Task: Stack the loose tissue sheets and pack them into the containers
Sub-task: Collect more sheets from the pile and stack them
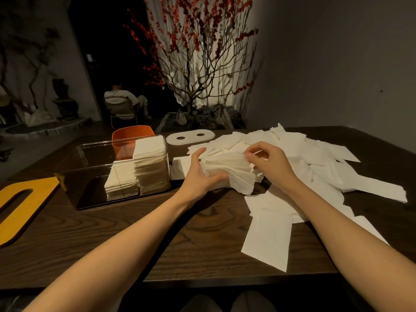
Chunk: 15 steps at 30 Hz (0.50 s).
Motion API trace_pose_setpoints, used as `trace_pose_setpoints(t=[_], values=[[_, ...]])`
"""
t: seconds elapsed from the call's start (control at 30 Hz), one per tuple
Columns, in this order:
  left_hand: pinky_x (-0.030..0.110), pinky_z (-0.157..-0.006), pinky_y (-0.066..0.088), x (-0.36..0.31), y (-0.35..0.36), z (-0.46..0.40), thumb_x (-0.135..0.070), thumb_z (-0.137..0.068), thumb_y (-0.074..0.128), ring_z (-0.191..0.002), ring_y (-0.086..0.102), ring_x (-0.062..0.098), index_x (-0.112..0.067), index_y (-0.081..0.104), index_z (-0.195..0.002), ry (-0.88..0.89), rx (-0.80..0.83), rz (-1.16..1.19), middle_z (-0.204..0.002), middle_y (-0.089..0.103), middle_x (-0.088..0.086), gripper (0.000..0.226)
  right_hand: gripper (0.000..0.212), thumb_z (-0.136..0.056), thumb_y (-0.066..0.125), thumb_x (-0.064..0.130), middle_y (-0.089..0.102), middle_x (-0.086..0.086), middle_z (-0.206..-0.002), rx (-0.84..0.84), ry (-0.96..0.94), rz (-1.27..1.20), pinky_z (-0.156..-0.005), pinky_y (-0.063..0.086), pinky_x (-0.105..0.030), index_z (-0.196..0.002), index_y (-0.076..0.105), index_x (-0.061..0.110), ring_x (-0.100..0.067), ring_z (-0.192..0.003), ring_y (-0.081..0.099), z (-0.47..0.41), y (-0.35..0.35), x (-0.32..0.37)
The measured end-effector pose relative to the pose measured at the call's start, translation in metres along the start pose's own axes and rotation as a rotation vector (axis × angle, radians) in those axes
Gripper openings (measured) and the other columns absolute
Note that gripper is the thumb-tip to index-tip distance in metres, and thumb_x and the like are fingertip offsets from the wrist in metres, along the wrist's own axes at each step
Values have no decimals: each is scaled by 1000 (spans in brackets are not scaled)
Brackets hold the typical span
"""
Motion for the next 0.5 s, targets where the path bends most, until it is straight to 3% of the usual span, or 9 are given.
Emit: trace_pose_setpoints(t=[0.1, 0.17, 0.23, 0.37, 0.43, 0.5], values=[[2, -83, 38, -1, 1, 0, -12, -81, 75, -116, 35, 5, -19, 18, -146, -6, -5, -5, -124, 34, -11, 86, 13, -96, 55, 17, 63, 6, -102, -82, -169, 81, -80, 48, -18, -95, 68, 20, -8, -94, 56, 3, -4, 21], [1, -80, 40, -1, 1, 0, -11, -81, 75, -116, 37, 7, -19, 18, -145, -3, -7, -1, -124, 35, -9, 86, 23, -96, 50, 27, 61, 7, -113, 19, -306, 200, -94, 41, -26, -106, 70, 21, -6, -107, 48, 11, 11, 39], [6, -87, 39, -1, 1, 0, -12, -81, 75, -117, 40, 7, -20, 18, -145, -2, -6, -8, -127, 35, -7, 86, 41, -94, 41, 40, 53, 6, -134, 176, -380, 399, -107, 27, -36, -125, 63, 26, -10, -125, 37, 21, 33, 50], [-7, -74, 34, -3, 1, 0, -8, -81, 74, -97, 43, -13, -16, 16, -146, 18, 0, -21, -126, 35, -8, 87, 51, -99, 28, 48, 26, 1, -157, 266, -535, 937, -117, 6, -44, -145, 38, 30, -21, -143, 21, 32, 64, 60], [-7, -72, 34, -3, 1, 0, -5, -82, 73, -96, 43, -12, -16, 16, -147, 17, 0, -19, -126, 35, -7, 87, 51, -100, 26, 48, 25, -1, -157, 227, -526, 981, -117, 4, -45, -147, 34, 28, -22, -143, 21, 29, 67, 64], [-1, -80, 34, -1, 1, -1, -9, -82, 74, -106, 43, -4, -19, 15, -147, 2, -11, 0, -127, 35, -7, 88, 51, -98, 32, 45, 39, -5, -151, 168, -531, 958, -116, 14, -47, -142, 44, 23, -25, -138, 35, 27, 66, 66]])
Point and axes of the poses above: each hand's wrist, its own z-axis away from the middle knuckle, its own y-axis out of the palm, x = y × z, the point moved 8 cm from there along -z, towards the middle knuckle
